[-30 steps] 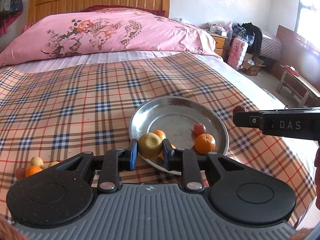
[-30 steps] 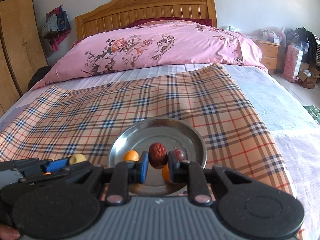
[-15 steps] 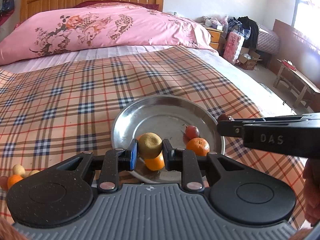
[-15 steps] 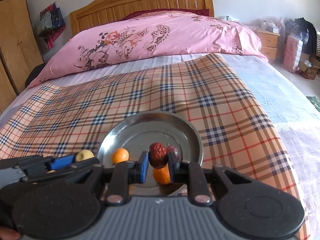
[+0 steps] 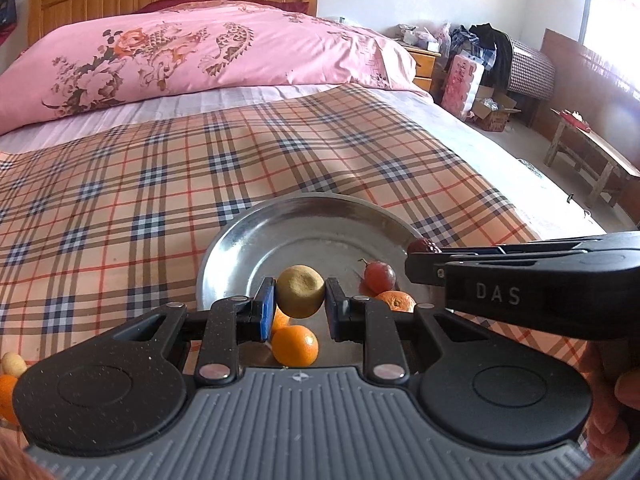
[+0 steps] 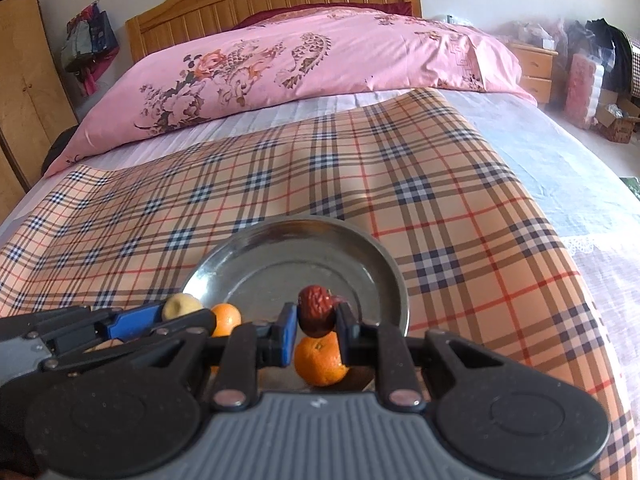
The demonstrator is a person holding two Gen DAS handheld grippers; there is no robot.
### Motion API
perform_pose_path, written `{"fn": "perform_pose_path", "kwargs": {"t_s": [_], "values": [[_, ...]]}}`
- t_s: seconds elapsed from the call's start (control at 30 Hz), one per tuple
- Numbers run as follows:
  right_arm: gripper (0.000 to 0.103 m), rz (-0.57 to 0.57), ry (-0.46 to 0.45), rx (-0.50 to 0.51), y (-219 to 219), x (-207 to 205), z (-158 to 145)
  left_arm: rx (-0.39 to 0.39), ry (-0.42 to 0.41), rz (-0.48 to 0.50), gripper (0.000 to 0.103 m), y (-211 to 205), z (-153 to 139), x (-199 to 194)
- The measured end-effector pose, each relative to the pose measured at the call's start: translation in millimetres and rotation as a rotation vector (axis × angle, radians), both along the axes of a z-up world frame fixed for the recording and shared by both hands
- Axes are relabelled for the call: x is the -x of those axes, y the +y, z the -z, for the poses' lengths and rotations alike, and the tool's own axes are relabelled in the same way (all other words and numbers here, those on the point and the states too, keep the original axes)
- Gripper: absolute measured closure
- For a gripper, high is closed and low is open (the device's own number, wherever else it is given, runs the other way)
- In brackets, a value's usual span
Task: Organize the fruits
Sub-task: 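Open the left tool over the plate while the right tool releases the jujube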
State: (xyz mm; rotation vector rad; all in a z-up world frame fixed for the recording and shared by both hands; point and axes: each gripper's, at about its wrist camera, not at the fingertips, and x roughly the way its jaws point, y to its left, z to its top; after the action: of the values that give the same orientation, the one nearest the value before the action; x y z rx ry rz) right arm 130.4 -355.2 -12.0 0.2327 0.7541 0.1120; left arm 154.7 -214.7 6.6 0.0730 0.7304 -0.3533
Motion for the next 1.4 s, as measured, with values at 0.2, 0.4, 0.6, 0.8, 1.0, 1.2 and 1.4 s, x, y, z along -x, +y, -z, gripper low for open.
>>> {"fn": "perform_pose_path", "kwargs": {"t_s": [0.2,0.4,0.6,0.8,1.0,1.2,1.4], "values": [[0.085,0.003,0.018,-0.010,-2,-13,6,0.001,0.012,0.008,0.077,-7,5,-9],[0.085,0.012,0.032,-0.014,-5,-22,14,0.002,0.025,0.026,0.077,-16,13,-11],[0.085,0.020,0.036,-0.026,-7,-25,18,0.010,0.034,0.046,0.076,-21,20,-12],[0.083,0.031,0.020,-0.052,-8,-24,18,0.017,0.013,0.054,0.051,-19,20,-8],[0.082,0.048,-0.012,-0.048,-10,-14,6,0.012,-0.012,-0.001,0.002,-5,10,-2],[0.080,0.056,-0.025,-0.039,-10,1,-4,-0.007,-0.034,-0.033,0.000,8,-2,12],[0.065,0.062,-0.030,-0.042,-5,18,-10,-0.018,-0.021,-0.090,0.000,27,-8,24]]}}
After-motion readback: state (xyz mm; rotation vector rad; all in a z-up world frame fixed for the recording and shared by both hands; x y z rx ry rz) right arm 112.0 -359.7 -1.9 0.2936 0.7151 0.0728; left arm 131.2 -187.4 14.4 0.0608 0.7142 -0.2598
